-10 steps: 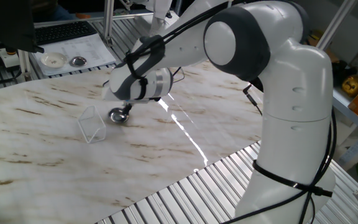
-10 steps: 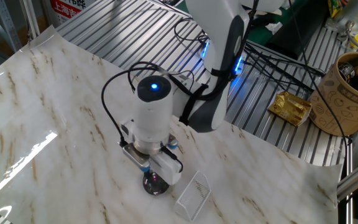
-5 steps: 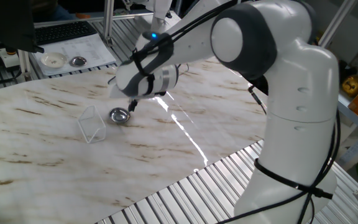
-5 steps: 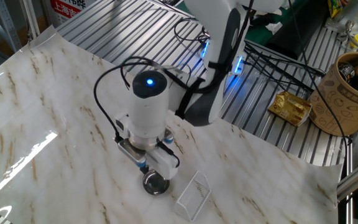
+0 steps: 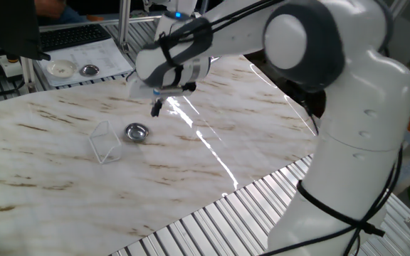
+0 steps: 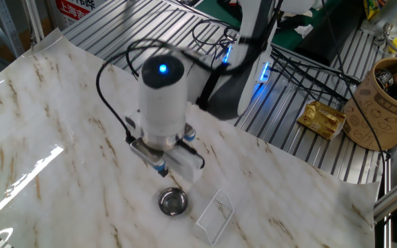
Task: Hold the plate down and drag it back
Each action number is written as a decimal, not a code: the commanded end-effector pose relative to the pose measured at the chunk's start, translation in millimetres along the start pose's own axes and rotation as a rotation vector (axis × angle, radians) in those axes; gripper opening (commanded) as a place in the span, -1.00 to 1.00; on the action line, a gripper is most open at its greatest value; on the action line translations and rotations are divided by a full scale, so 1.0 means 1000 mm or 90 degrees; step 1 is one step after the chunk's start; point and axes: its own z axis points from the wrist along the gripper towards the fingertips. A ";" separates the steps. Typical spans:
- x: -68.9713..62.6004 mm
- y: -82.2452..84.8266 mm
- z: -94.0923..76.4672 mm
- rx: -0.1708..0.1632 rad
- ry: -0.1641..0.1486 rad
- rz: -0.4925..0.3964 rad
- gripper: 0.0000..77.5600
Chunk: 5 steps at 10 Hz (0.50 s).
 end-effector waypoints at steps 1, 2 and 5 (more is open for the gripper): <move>0.014 0.001 -0.037 0.001 0.012 -0.044 -1.00; 0.017 0.002 -0.043 0.000 0.011 -0.056 -1.00; 0.023 0.006 -0.055 0.000 0.015 -0.061 -1.00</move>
